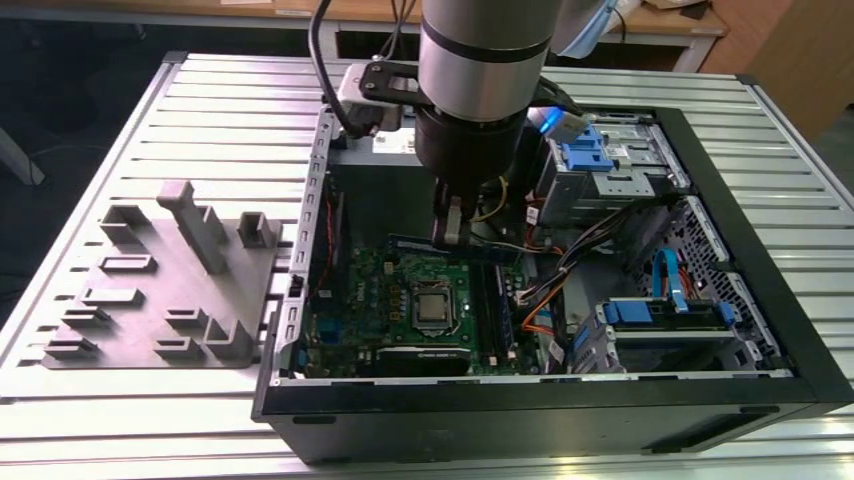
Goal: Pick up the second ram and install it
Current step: 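Insert the second ram into the second slot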
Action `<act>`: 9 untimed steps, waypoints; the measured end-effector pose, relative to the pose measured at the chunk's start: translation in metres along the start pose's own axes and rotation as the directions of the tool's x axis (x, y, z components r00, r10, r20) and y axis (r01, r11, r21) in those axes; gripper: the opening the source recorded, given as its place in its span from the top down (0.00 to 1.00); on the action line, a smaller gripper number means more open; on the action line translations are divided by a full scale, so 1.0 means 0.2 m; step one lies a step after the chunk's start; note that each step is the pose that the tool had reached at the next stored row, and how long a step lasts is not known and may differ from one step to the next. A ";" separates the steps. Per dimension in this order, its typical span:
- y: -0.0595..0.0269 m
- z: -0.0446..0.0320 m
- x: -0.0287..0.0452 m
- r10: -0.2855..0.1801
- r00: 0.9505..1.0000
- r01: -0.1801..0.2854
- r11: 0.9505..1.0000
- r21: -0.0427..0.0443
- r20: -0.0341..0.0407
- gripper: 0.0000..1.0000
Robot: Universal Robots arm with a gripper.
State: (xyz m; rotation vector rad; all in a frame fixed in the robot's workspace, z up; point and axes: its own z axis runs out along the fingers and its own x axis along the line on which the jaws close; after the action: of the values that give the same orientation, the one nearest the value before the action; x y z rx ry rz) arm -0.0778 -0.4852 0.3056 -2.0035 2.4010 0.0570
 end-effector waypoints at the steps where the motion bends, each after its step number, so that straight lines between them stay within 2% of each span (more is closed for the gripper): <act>1: 0.000 0.000 0.000 0.013 1.000 -0.013 1.000 0.000 0.000 0.92; 5: 0.000 0.001 0.000 0.061 0.998 -0.061 0.998 0.002 0.001 0.92; 9: 0.000 0.002 0.000 0.106 0.994 -0.106 0.994 0.004 0.002 0.92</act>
State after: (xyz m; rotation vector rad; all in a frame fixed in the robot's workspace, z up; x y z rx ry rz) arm -0.0778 -0.4852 0.3052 -1.8722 2.5027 0.0552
